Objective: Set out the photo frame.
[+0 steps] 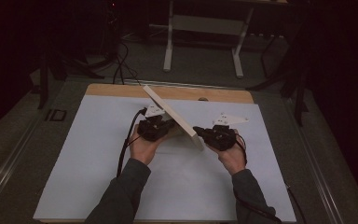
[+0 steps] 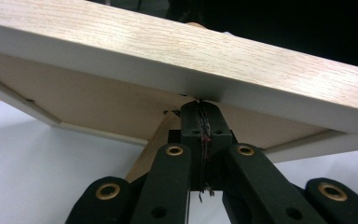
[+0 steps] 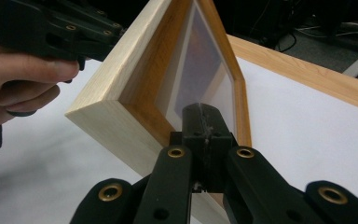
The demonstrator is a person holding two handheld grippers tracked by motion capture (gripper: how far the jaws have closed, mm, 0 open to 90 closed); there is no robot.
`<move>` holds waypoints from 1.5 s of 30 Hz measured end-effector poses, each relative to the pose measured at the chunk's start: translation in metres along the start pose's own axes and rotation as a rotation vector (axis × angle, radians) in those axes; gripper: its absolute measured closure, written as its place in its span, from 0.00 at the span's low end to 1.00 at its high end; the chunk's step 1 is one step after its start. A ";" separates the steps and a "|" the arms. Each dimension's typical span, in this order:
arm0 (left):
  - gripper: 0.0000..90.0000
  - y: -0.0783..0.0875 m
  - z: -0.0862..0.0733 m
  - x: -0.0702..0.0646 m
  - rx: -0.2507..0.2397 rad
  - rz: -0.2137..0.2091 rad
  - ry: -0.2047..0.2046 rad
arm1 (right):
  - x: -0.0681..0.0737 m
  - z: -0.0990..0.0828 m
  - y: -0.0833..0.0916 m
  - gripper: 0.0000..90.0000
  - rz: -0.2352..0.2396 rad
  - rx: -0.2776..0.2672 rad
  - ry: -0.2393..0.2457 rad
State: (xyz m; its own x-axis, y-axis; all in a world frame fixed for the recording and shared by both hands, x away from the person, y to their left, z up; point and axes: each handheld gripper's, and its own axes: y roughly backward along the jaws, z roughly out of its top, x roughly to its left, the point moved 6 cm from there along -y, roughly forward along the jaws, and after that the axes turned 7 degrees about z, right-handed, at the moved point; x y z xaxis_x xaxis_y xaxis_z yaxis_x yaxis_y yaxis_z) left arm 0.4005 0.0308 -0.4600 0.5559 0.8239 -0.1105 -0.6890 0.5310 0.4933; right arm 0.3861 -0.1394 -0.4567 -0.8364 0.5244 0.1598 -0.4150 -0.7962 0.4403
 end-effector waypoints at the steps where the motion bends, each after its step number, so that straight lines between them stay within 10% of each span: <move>1: 1.00 0.000 0.000 0.000 0.001 -0.003 0.001 | 0.000 0.000 0.000 1.00 0.001 0.000 0.000; 45: 1.00 0.000 0.003 -0.003 -0.003 -0.045 -0.061 | 0.022 0.004 -0.015 1.00 0.062 0.038 0.059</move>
State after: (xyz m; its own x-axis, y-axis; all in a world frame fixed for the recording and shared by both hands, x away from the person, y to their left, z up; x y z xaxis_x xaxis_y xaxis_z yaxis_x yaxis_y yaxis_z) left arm 0.4002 0.0272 -0.4576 0.6137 0.7855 -0.0796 -0.6638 0.5680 0.4866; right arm 0.3755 -0.1153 -0.4561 -0.8800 0.4552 0.1358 -0.3492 -0.8137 0.4646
